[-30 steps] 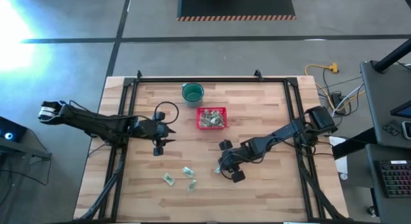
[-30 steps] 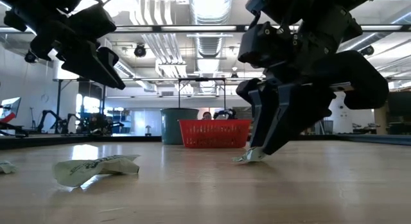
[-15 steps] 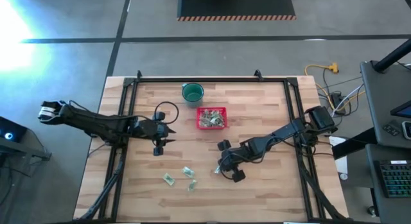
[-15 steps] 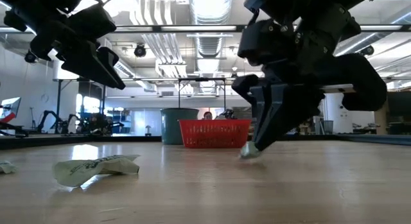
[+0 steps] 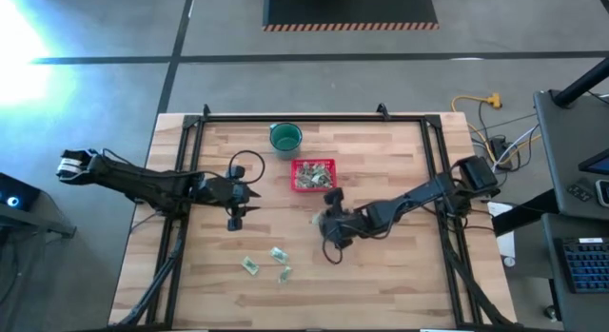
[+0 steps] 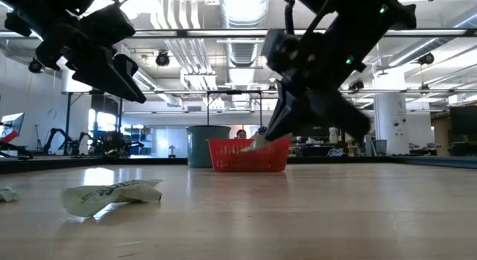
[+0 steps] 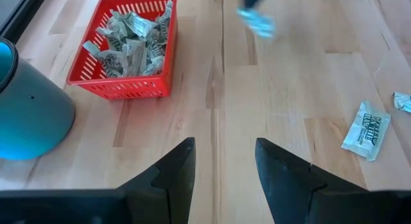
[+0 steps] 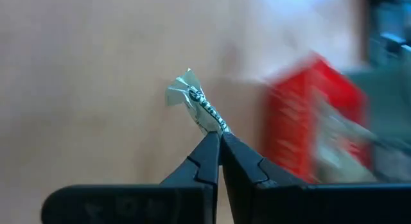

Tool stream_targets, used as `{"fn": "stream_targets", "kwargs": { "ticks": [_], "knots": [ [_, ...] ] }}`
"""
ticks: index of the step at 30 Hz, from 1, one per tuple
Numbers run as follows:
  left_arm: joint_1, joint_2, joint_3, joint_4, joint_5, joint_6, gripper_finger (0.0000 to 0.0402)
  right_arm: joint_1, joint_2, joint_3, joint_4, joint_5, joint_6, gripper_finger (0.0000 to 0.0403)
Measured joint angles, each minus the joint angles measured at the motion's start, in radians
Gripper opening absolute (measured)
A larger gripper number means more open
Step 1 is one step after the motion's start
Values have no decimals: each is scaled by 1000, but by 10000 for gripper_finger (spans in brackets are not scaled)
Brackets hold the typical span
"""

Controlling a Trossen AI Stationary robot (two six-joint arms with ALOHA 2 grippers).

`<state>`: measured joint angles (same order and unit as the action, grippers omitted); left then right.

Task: Pick and place items into bin
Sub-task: Put the light green stevia packet into the red bin

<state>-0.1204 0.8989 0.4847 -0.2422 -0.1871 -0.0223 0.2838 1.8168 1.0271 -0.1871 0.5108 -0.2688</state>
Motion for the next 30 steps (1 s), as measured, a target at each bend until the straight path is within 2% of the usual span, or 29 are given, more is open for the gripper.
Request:
{"fn": "stream_targets", "kwargs": {
  "ticks": [4, 7, 25, 30],
  "knots": [
    [0, 0, 0, 5, 0, 0, 147, -30, -2, 0, -31, 201, 30, 9],
    [0, 0, 0, 4, 0, 0, 147, -63, -3, 0, -47, 273, 67, 9],
    [0, 0, 0, 24, 0, 2, 147, -187, -4, -1, -47, 276, 169, 8],
    [0, 0, 0, 24, 0, 3, 147, -191, -4, -15, -50, 234, 192, 13]
  ]
}}
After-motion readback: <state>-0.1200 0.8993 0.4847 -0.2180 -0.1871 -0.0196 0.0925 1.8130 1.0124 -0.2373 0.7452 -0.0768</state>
